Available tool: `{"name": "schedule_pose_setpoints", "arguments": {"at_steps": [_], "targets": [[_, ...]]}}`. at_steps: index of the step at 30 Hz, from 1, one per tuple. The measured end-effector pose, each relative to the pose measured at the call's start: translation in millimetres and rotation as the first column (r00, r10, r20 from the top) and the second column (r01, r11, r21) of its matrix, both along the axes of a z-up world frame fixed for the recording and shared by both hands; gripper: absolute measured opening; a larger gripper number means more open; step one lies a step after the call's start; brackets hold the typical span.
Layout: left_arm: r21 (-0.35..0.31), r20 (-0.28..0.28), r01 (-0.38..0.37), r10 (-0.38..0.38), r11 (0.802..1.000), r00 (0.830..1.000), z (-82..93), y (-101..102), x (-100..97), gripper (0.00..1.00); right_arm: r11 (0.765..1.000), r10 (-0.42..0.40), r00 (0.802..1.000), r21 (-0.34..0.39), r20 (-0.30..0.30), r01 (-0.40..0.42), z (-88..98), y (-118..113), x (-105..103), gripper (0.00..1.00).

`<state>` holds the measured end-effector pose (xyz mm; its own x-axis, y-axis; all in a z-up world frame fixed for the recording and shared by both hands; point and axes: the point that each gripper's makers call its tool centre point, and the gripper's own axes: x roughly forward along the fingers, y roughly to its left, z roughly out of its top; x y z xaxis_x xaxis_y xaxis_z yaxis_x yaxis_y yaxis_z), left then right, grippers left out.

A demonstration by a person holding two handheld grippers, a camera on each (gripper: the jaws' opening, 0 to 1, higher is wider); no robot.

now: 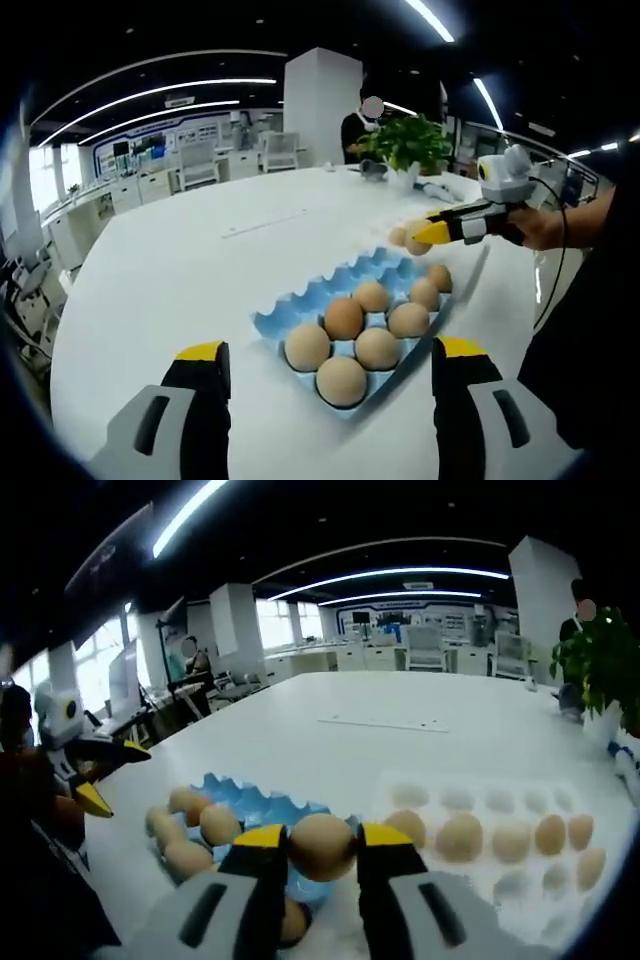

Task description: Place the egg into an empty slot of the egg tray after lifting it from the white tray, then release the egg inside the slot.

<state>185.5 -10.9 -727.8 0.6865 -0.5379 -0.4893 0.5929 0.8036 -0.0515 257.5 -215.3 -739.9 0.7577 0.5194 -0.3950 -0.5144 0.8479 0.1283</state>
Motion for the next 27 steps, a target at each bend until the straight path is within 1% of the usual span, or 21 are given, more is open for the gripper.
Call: {"name": "schedule_pose_setpoints", "arguments": {"at_steps": [11,18,24,25,27], "targets": [[0.000,-0.003,-0.003,0.003,1.000,1.000,-0.2,0.3,-0.7,0.82,0.997,0.074,0.997,-0.002,-0.014,-0.074,-5.2,25.1,-3.1,0.26],[0.001,-0.005,-0.009,0.009,1.000,1.000,-0.4,1.8,-1.7,0.82,0.993,0.121,0.992,0.012,-0.024,-0.120,-8.0,43.5,-4.7,0.27],[0.003,-0.005,-0.011,0.011,1.000,1.000,-1.3,2.3,-2.6,0.82,0.989,0.148,0.988,0.010,-0.047,-0.148,-14.9,51.7,-4.8,0.27],[-0.001,-0.005,-0.013,0.013,1.000,1.000,-0.9,2.1,-2.7,0.82,0.988,0.155,0.986,0.016,-0.065,-0.154,-17.6,53.8,-5.3,0.27],[-0.001,-0.007,-0.011,0.011,1.000,1.000,-1.0,1.9,-3.3,0.82,0.988,0.157,0.985,0.010,-0.068,-0.157,-19.8,56.9,-5.2,0.27]]}}
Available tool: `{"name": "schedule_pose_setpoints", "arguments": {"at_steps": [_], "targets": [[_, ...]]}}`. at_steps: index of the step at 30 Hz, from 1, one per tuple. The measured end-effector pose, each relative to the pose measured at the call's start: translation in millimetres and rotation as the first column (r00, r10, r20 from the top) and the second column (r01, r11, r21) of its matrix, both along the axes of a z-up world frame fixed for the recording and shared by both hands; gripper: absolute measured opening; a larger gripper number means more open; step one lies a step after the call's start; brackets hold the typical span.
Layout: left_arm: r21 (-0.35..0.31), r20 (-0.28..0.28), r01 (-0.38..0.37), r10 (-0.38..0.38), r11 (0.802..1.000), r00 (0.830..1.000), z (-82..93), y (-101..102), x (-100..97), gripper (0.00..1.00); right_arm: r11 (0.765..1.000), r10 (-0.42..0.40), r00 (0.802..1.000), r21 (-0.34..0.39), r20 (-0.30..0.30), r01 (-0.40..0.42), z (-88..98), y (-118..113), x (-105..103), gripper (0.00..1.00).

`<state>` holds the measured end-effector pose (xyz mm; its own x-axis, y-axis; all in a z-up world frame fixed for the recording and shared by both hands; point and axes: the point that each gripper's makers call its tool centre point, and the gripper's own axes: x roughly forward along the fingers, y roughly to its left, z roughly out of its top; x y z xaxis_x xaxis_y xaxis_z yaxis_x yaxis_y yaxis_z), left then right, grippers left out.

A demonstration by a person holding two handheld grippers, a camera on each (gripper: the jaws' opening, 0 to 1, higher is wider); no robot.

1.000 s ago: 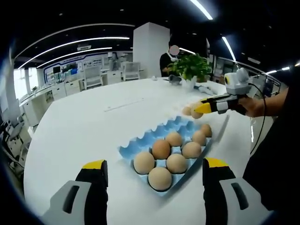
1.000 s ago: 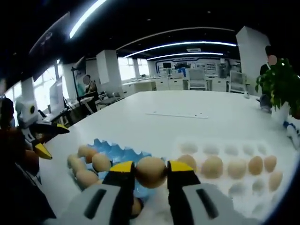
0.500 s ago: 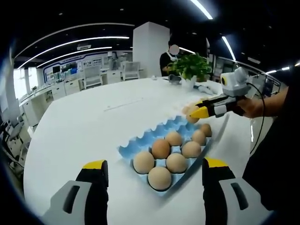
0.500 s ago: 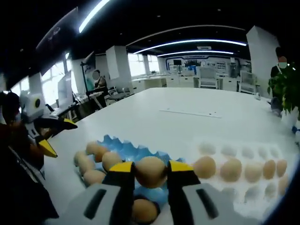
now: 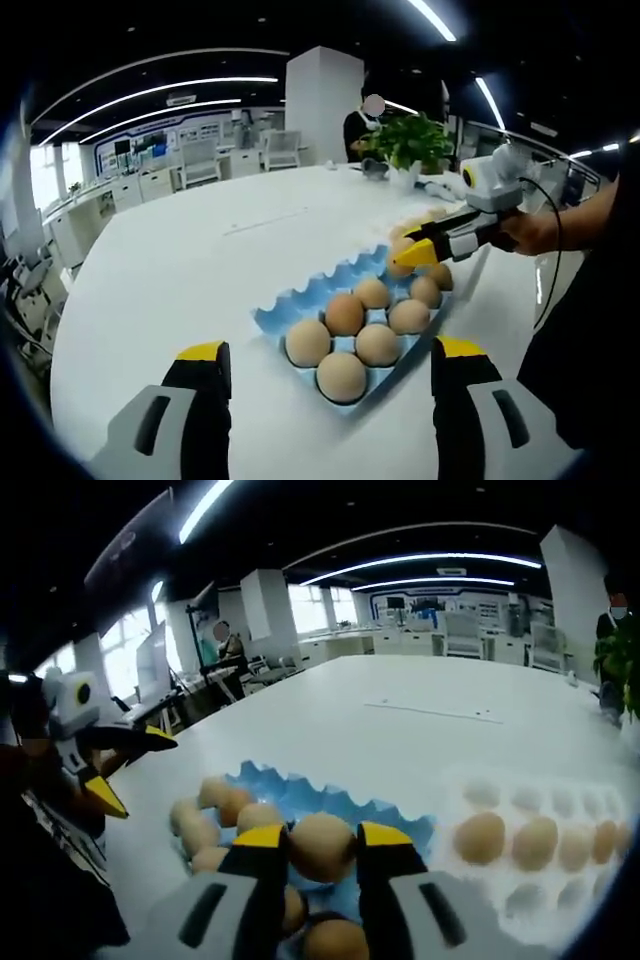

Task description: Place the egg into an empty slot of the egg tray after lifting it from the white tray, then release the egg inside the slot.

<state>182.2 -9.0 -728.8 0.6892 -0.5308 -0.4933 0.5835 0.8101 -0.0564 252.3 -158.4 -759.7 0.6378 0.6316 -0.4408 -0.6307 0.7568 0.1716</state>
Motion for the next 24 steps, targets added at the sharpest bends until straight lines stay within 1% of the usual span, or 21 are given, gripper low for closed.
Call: {"name": "schedule_pose_setpoints", "arguments": {"at_steps": [7,13,16,22,24], "targets": [[0.002,0.000,-0.007,0.007,1.000,1.000,0.0,2.7,0.1,0.82,0.999,0.032,0.999,-0.020,-0.021,-0.032,-6.2,7.5,-3.6,0.27],[0.004,-0.003,-0.001,0.001,1.000,1.000,-1.3,0.5,-0.5,0.80,0.999,0.029,0.999,-0.019,-0.046,-0.030,-11.3,8.3,-4.0,0.27],[0.005,-0.006,0.002,-0.002,1.000,1.000,-2.0,-0.3,-0.8,0.80,1.000,0.023,0.997,0.001,-0.069,-0.023,-13.8,10.0,-4.8,0.27],[0.007,-0.005,-0.001,0.001,1.000,1.000,-1.7,1.3,-0.6,0.80,0.999,0.039,0.997,0.009,-0.063,-0.038,-12.6,10.0,-5.6,0.27],[0.006,-0.006,0.001,-0.001,1.000,1.000,-1.7,1.0,-0.8,0.80,0.999,0.048,0.997,0.001,-0.059,-0.048,-12.8,10.3,-6.1,0.27]]}}
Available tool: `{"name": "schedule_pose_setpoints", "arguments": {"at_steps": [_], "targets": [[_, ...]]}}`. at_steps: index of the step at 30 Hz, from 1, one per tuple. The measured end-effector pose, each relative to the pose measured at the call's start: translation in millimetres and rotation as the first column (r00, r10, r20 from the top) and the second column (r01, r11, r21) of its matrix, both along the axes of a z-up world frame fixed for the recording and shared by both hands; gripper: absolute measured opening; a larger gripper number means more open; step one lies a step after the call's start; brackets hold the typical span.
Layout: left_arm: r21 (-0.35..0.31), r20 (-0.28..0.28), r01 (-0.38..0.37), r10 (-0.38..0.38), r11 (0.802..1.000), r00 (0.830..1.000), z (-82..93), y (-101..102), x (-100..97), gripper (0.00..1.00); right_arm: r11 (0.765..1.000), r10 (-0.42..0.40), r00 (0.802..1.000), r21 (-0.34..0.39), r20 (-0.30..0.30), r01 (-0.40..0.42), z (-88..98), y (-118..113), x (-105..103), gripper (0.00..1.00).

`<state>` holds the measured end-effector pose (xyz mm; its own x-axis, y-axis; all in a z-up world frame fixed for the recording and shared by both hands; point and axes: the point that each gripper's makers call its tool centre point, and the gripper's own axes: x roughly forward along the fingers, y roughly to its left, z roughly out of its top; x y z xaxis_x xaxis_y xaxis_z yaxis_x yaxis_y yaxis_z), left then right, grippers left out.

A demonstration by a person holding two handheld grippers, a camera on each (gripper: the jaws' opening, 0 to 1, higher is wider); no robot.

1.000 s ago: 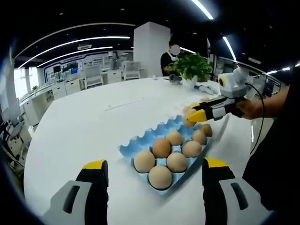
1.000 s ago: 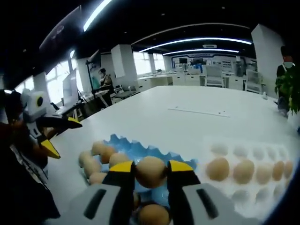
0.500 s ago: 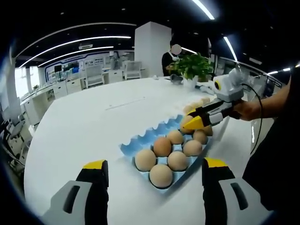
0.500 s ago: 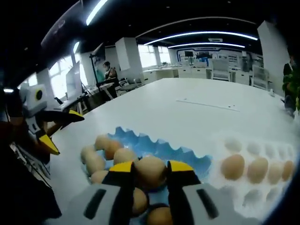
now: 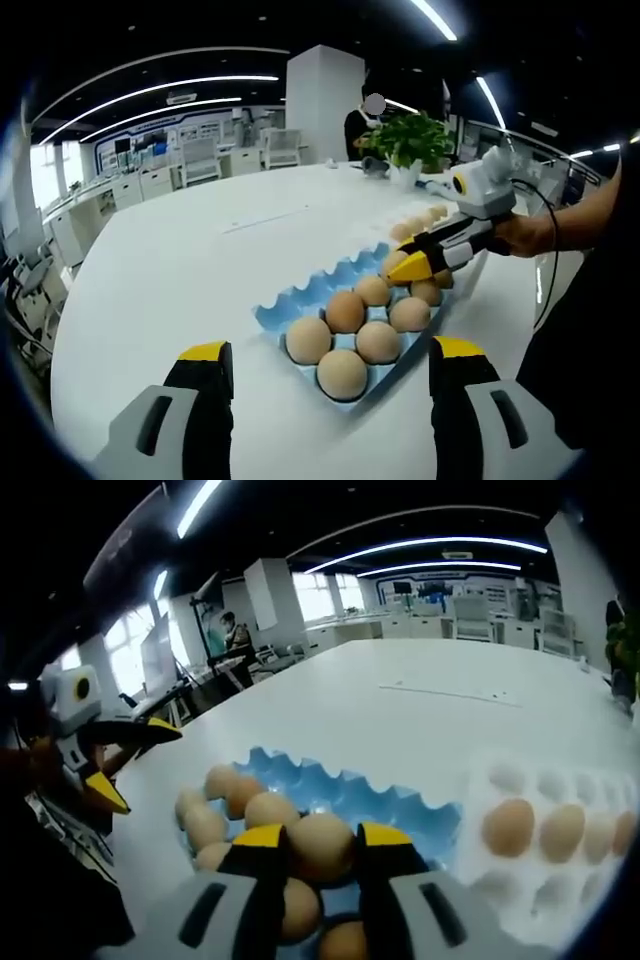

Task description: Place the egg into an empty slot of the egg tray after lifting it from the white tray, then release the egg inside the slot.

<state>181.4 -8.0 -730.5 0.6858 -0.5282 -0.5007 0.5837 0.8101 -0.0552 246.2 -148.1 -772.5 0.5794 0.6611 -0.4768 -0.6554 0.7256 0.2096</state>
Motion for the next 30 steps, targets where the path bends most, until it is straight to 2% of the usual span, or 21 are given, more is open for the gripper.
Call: {"name": "schedule_pose_setpoints", "arguments": {"at_steps": [5,23,30], "targets": [[-0.011,0.005,0.002,-0.002,1.000,1.000,2.6,-2.3,1.4,0.80,0.996,0.055,0.998,-0.067,0.042,-0.052,-0.8,2.0,-2.6,0.27],[-0.005,0.012,0.003,-0.003,1.000,1.000,5.0,-0.9,1.5,0.80,0.996,0.071,0.997,-0.058,0.041,-0.069,-2.8,0.5,-2.5,0.27],[-0.009,0.018,0.000,0.000,1.000,1.000,6.6,-1.4,3.6,0.79,0.999,0.030,0.999,-0.029,0.030,-0.029,-1.2,-14.3,-7.1,0.29]]}}
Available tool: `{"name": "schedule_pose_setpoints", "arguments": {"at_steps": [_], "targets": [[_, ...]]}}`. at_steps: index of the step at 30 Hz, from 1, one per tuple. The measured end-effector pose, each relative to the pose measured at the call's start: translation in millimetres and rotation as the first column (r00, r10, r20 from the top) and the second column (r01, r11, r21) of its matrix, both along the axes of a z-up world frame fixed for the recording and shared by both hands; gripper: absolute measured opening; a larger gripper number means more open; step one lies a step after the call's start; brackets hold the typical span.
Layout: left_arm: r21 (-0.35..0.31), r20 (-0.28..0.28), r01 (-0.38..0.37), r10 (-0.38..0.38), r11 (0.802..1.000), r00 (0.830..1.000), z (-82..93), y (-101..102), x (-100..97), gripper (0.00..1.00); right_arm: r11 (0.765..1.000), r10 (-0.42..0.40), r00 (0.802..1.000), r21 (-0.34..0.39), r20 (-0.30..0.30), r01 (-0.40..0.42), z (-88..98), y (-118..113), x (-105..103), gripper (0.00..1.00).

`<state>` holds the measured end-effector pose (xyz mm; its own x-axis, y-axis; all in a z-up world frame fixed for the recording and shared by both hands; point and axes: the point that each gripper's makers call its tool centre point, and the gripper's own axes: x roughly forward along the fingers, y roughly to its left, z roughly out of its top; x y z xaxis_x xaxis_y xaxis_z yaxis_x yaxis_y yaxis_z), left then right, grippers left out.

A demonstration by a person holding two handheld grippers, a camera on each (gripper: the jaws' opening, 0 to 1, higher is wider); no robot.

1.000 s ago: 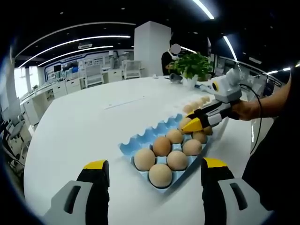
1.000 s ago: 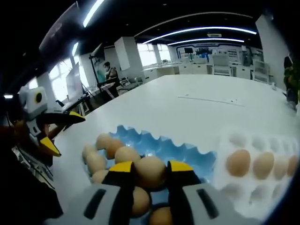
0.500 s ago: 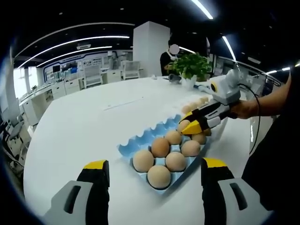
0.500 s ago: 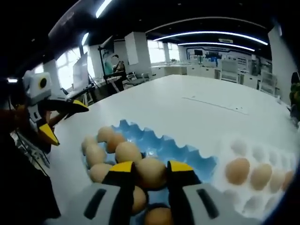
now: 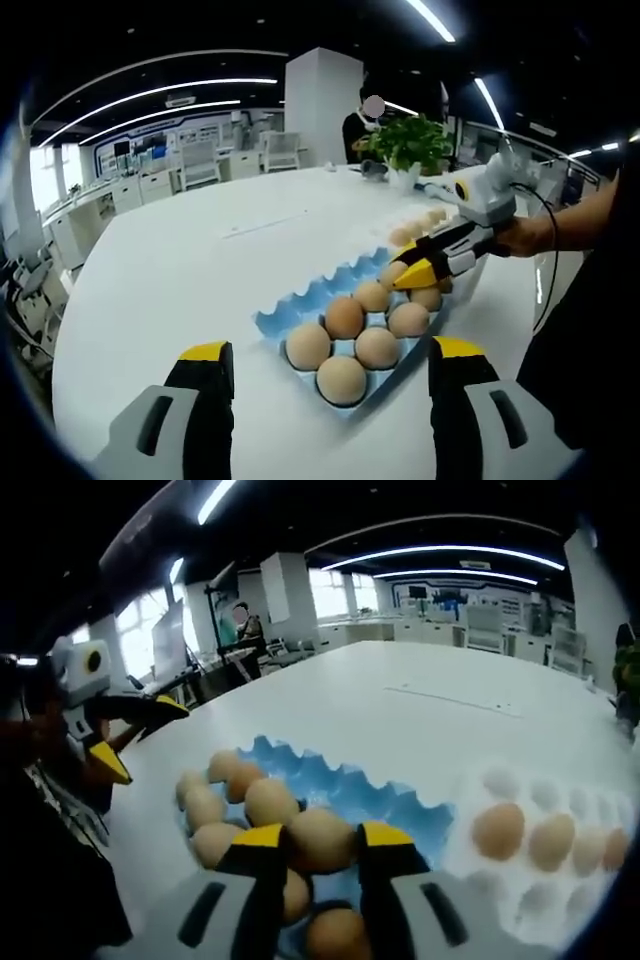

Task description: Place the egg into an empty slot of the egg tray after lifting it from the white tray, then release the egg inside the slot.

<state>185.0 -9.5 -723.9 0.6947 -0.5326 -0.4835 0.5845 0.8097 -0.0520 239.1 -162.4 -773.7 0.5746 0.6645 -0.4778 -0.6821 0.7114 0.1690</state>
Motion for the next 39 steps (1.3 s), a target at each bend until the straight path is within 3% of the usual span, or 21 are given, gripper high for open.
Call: {"name": "schedule_pose_setpoints", "arguments": {"at_steps": [5,7,9,13,19,23,25,26,27,31,32,34,36,39], "targets": [[-0.005,0.002,-0.002,0.002,1.000,1.000,1.1,0.2,1.5,0.79,0.998,-0.040,0.999,0.044,0.011,0.040,8.7,-14.8,-3.5,0.29],[-0.005,0.000,-0.001,0.001,1.000,1.000,0.7,0.3,1.4,0.79,0.994,-0.098,0.995,0.046,0.034,0.097,14.3,-31.0,-0.9,0.26],[-0.006,-0.003,0.000,0.000,1.000,1.000,0.3,0.2,1.0,0.79,0.989,-0.147,0.982,0.017,0.115,0.146,21.5,-48.5,6.9,0.25],[-0.004,-0.007,0.004,-0.004,1.000,1.000,-0.8,-0.5,0.9,0.79,0.958,-0.288,0.951,0.021,0.116,0.287,23.2,-94.6,17.7,0.25],[-0.001,-0.006,0.009,-0.009,1.000,1.000,-0.5,-2.6,2.3,0.79,0.916,-0.393,0.907,-0.024,0.148,0.401,23.0,-146.3,27.2,0.26],[0.000,-0.008,0.007,-0.007,1.000,1.000,-1.0,-1.8,2.1,0.78,0.865,-0.481,0.855,-0.054,0.192,0.499,25.8,-183.7,32.7,0.26],[0.005,-0.011,0.006,-0.006,1.000,1.000,-1.9,-0.9,1.7,0.78,0.822,-0.548,0.809,-0.040,0.213,0.568,31.0,-207.6,36.1,0.26],[0.006,-0.010,0.005,-0.005,1.000,1.000,-2.1,-0.4,1.7,0.78,0.815,-0.560,0.801,-0.035,0.210,0.579,31.0,-211.9,36.1,0.26],[0.008,-0.007,0.001,-0.001,1.000,1.000,-1.8,0.3,2.2,0.79,0.785,-0.599,0.772,-0.031,0.214,0.618,32.4,-227.3,36.9,0.26],[0.003,-0.006,-0.009,0.009,1.000,1.000,-0.6,2.2,2.9,0.79,0.699,-0.698,0.685,-0.010,0.211,0.715,34.4,-270.3,38.3,0.26],[0.006,-0.004,-0.008,0.008,1.000,1.000,-0.5,2.4,2.9,0.79,0.661,-0.734,0.647,-0.005,0.207,0.751,34.5,-285.2,37.6,0.26],[0.007,-0.008,-0.007,0.008,1.000,1.000,-1.2,2.6,2.3,0.79,0.614,-0.767,0.600,-0.009,0.227,0.789,34.2,-305.7,37.2,0.26],[0.007,-0.011,-0.014,0.014,1.000,1.000,-1.7,3.2,2.5,0.80,0.591,-0.785,0.581,-0.022,0.215,0.806,28.3,-318.2,37.7,0.26],[0.005,-0.010,-0.017,0.017,1.000,1.000,-1.1,3.9,2.8,0.80,0.588,-0.789,0.585,-0.047,0.187,0.808,16.3,-325.7,40.4,0.26]]}}
